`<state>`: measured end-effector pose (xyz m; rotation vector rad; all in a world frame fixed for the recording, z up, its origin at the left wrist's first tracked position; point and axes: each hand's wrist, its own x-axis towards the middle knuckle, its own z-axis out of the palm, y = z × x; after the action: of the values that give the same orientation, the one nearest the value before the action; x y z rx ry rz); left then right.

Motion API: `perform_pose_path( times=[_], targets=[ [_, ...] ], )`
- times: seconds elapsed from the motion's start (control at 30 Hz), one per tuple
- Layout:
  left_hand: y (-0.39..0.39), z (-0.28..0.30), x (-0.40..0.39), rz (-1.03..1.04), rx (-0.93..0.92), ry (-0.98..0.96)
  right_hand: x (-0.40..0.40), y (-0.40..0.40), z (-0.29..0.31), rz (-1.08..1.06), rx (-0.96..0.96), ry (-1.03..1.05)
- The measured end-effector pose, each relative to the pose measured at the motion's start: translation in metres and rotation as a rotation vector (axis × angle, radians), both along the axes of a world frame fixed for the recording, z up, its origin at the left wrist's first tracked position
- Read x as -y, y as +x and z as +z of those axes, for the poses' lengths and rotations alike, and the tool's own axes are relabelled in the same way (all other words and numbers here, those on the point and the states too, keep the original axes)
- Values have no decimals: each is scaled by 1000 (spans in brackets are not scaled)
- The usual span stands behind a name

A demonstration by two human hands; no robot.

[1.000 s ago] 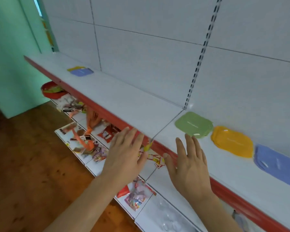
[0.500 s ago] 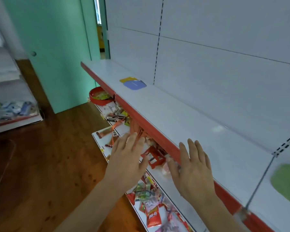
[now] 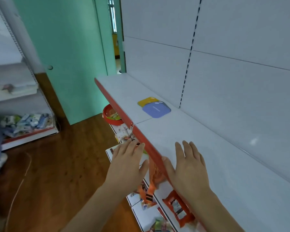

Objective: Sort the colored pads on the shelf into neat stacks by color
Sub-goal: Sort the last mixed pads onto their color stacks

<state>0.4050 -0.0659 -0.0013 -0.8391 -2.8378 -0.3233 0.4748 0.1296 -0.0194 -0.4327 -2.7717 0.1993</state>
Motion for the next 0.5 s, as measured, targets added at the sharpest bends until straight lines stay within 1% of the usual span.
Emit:
perform_pose_path(
  times=[0.13, 0.27, 0.33, 0.43, 0.5],
  targets=[
    [-75, -4, 0, -37, -41, 37, -1, -64, -5, -48, 17, 19],
    [-152, -12, -1, -127, -64, 70, 3, -120, -10, -126, 66, 6],
    [-189, -13, -3, -192, -66, 66, 8, -142, -7, -180, 81, -9],
    [-243, -8, -14, -280, -60, 43, 13, -169, -3, -259, 48, -6],
    [-272, -8, -25, -311, -33, 24, 12, -182, -2, -305, 90, -11]
  ],
)
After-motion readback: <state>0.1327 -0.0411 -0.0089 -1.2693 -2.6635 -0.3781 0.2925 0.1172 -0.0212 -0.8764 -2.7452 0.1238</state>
